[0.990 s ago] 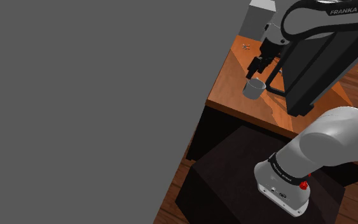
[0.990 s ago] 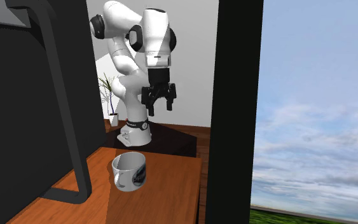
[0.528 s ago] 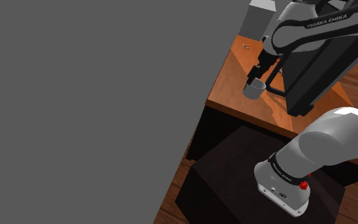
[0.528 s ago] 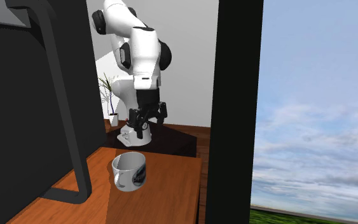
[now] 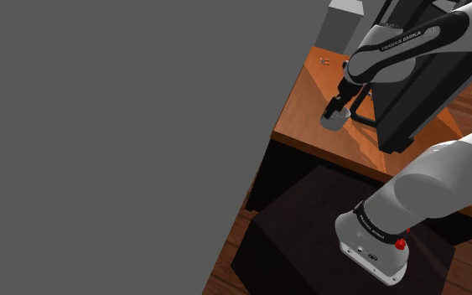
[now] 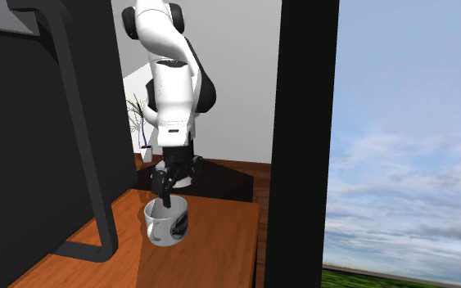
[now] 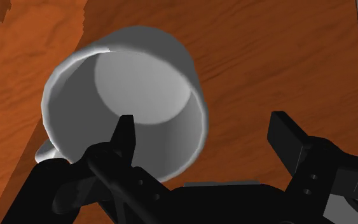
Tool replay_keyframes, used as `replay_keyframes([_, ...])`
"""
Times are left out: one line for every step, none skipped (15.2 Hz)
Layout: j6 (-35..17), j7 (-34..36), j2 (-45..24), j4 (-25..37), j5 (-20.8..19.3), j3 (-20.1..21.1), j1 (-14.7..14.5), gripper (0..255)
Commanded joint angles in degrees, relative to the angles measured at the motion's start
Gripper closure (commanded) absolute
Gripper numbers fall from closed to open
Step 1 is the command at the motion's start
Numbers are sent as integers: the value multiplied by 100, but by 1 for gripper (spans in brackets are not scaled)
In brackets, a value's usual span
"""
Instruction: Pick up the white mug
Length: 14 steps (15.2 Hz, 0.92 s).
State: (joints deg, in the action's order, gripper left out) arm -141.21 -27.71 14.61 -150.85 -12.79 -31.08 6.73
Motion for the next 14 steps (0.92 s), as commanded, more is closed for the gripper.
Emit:
replay_keyframes([-196,-57,-162,-37,64,-50,-34,0])
replay_keyframes([-295,-84,-241,-62,99,-72,-51,0])
replay_keyframes([-395,-113,-322,-85,139,-95,-69,0])
replay_keyframes([-552,-166,-454,-119,210,-130,-102,0])
replay_keyframes([-552,-167,-454,-119,210,-129,-100,0])
replay_keyframes([-552,-167,-454,-119,211,-128,-100,0])
replay_keyframes([-541,-161,-444,-117,205,-125,-98,255])
replay_keyframes([-543,-161,-447,-117,208,-125,-100,255])
replay_keyframes([-543,-161,-446,-118,206,-125,-99,255])
replay_keyframes([-544,-162,-445,-119,205,-126,-98,255])
replay_keyframes([-543,-161,-444,-120,204,-125,-97,255])
replay_keyframes([-543,-162,-445,-119,205,-125,-98,255])
replay_keyframes([-543,-162,-445,-119,205,-125,-98,255])
replay_keyframes([-543,-162,-445,-119,205,-125,-98,255])
